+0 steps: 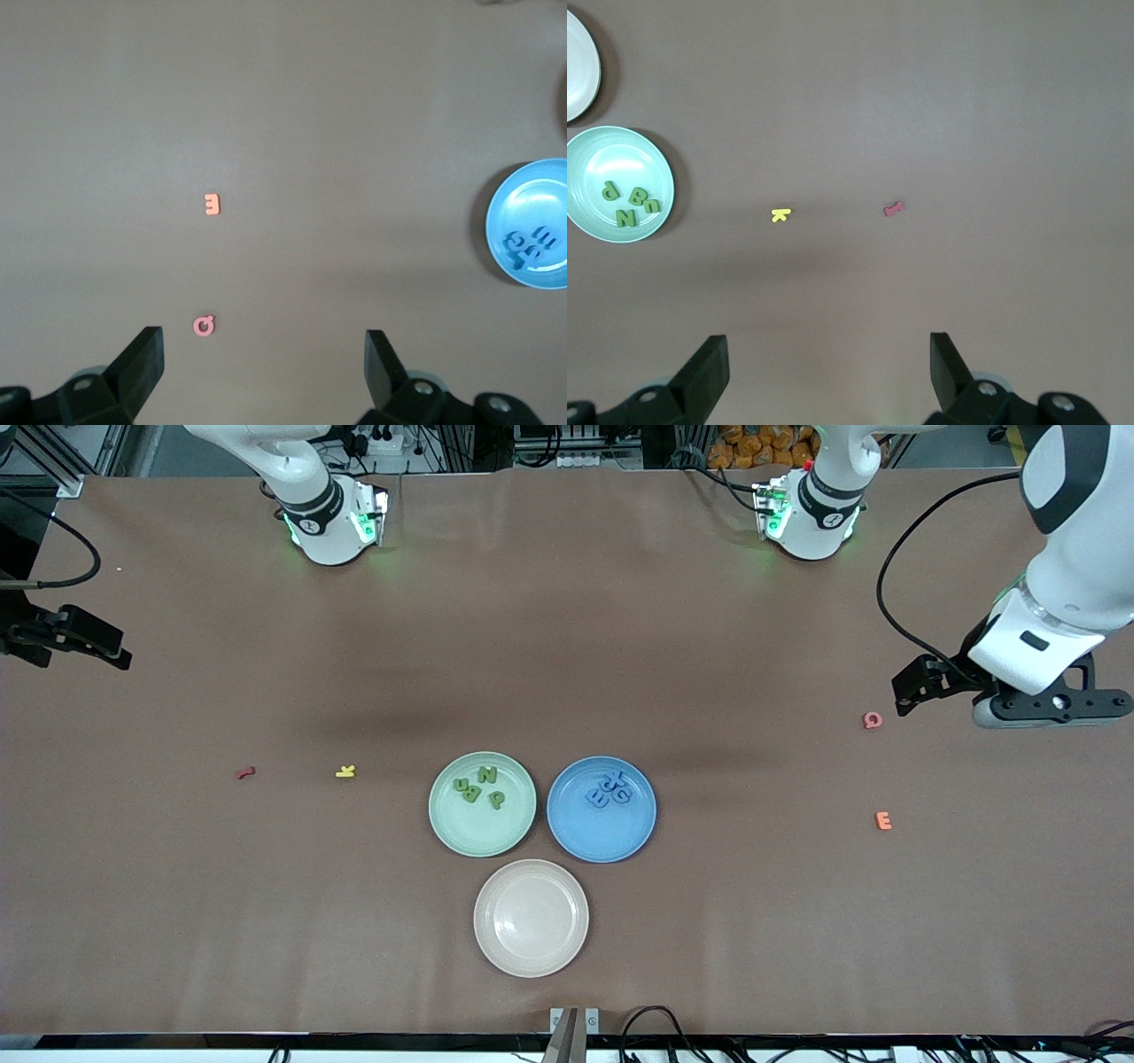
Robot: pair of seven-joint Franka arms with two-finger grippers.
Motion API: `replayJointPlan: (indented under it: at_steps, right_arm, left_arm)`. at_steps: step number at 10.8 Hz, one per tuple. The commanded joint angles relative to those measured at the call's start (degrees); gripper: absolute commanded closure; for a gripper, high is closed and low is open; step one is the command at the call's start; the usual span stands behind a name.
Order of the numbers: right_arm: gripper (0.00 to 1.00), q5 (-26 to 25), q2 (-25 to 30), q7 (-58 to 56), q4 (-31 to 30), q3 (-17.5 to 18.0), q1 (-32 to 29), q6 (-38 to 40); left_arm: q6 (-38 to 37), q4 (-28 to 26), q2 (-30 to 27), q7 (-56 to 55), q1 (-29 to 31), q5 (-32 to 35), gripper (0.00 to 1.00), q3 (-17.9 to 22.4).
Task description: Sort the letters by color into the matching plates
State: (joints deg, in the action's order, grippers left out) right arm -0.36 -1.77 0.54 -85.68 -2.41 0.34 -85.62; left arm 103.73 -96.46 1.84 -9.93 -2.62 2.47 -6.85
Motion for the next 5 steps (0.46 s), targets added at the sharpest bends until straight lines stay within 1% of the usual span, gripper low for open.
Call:
replayJointPlan:
  at_steps: [1,5]
  right_arm:
    - [0.00,-0.78,0.01,0.86,0.25,1.18,-1.13,0.02]
    - [0.00,-0.78,0.01,0.86,0.25,1.18,-1.13,0.02]
  left_arm:
    - [-2.55,3.11,-0.08,2.10,-0.81,-1.50,0.00,1.14]
    - [-8.79,7.94,0.09,4.21,-0.63,-1.67,0.00,0.62]
